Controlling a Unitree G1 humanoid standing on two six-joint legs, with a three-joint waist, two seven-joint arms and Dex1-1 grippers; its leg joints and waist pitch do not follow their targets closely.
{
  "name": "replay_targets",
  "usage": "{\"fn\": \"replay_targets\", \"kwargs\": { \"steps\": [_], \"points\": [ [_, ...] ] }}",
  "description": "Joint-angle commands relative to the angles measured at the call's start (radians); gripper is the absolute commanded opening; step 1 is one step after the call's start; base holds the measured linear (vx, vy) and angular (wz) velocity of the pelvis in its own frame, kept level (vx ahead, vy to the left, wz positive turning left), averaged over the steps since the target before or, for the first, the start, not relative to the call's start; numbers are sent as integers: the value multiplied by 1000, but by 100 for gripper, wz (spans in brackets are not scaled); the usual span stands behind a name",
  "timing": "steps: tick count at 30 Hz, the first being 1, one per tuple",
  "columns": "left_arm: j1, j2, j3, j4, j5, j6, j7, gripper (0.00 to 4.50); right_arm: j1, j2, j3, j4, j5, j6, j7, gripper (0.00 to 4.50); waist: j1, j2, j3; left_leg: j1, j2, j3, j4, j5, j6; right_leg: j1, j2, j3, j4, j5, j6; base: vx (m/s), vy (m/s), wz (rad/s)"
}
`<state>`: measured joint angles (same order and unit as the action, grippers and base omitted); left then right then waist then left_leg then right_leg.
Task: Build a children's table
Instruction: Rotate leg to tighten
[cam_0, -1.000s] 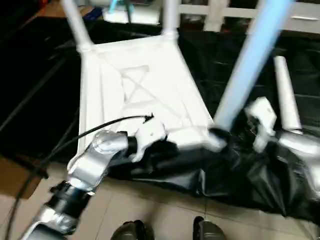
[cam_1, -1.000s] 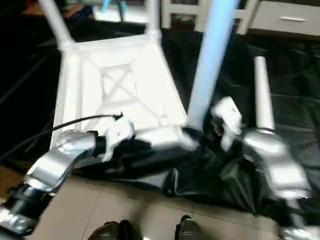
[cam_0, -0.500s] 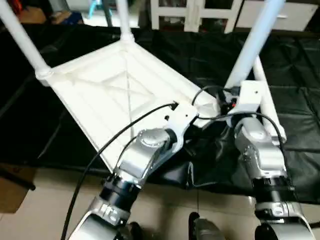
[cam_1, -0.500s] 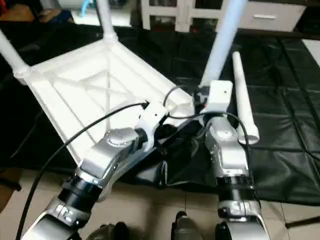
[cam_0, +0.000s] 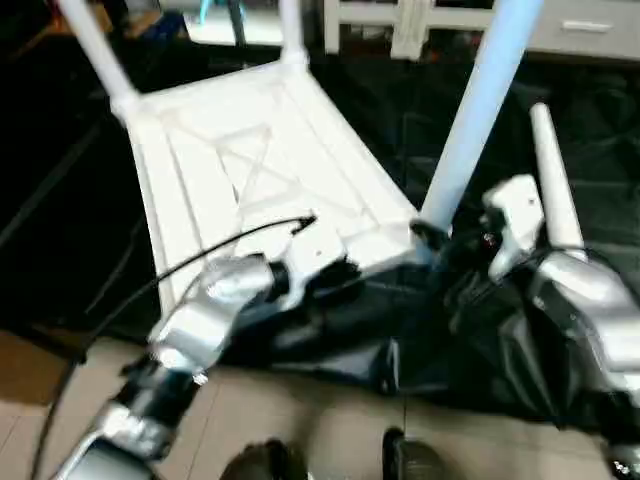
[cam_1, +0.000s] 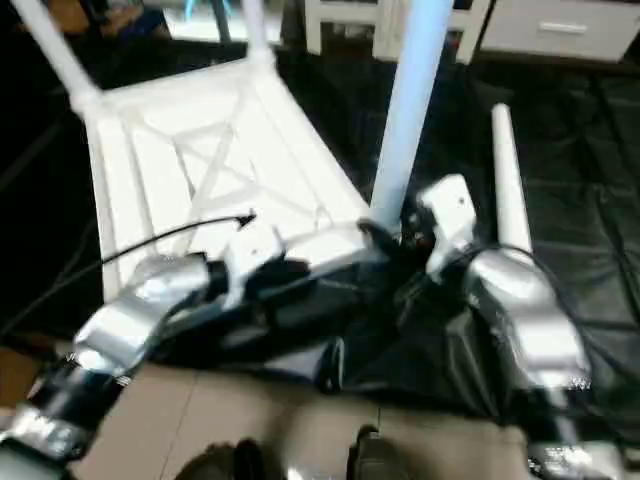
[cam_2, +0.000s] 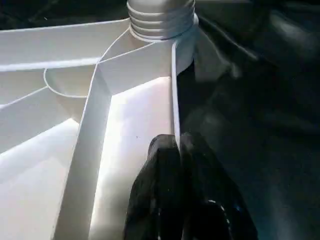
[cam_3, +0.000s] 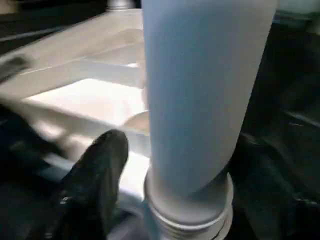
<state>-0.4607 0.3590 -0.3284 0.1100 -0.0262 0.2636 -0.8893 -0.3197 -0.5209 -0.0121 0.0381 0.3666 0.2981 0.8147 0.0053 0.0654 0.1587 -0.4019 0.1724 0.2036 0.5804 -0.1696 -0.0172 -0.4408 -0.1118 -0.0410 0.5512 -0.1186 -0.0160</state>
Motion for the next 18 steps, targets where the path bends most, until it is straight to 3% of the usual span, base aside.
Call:
{"fn": "replay_targets", "kwargs": {
  "steps": [1,2,3,5,7,9,10,13,16,18],
  "points": [
    [44,46,-3,-2,-3,-20,-56,0,25,-12,20,-32,31,-9,74,371,5,-15,-92,26,43,-17,-59,-99,182,59,-24,21,-23,-82,-267,51,-16,1],
    [56,63,5,-8,-10,-28,-70,0,31,-11,21,-27,37,-10,86,371,5,-21,-91,24,43,-16,-59,-95,187,59,-24,21,-22,-81,-268,0,0,0],
    [64,75,11,-14,-15,-33,-79,0,33,-6,28,-20,40,-16,96,371,5,-19,-89,22,43,-17,-59,-98,189,59,-26,22,-22,-96,-270,0,0,0],
    [78,92,19,-27,-27,-45,-99,0,33,8,45,-9,34,-30,104,371,4,-25,-84,22,44,-16,-62,-126,177,57,-27,22,-27,-161,-262,0,0,0],
    [93,109,22,-54,-38,-39,-112,0,24,26,72,9,13,-47,106,371,5,-24,-78,25,47,-18,-68,-185,137,52,-28,23,-35,-276,-236,0,0,0],
    [111,129,22,-85,-51,-25,-129,0,10,40,98,34,-6,-59,114,371,2,-22,-76,29,47,-19,-72,-212,110,48,-26,24,-38,-316,-220,0,0,0],
    [118,140,22,-94,-53,-25,-136,0,1,42,108,52,-20,-69,116,371,2,-27,-78,27,47,-20,-72,-212,102,49,-27,24,-37,-318,-215,0,0,0],
    [130,160,25,-102,-54,-29,-143,0,-16,47,121,87,-46,-93,124,371,4,-22,-78,33,47,-18,-73,-208,96,43,-22,27,-36,-296,-218,0,0,0],
    [148,190,37,-111,-51,-32,-148,0,-42,66,150,130,-77,-126,137,371,5,-33,-84,27,46,-18,-70,-169,110,50,-25,26,-27,-242,-233,0,0,0],
    [162,206,52,-122,-48,-25,-143,0,-58,84,172,150,-88,-140,142,356,6,-33,-85,29,46,-17,-68,-158,118,50,-25,27,-25,-226,-239,0,0,0]
  ]
}}
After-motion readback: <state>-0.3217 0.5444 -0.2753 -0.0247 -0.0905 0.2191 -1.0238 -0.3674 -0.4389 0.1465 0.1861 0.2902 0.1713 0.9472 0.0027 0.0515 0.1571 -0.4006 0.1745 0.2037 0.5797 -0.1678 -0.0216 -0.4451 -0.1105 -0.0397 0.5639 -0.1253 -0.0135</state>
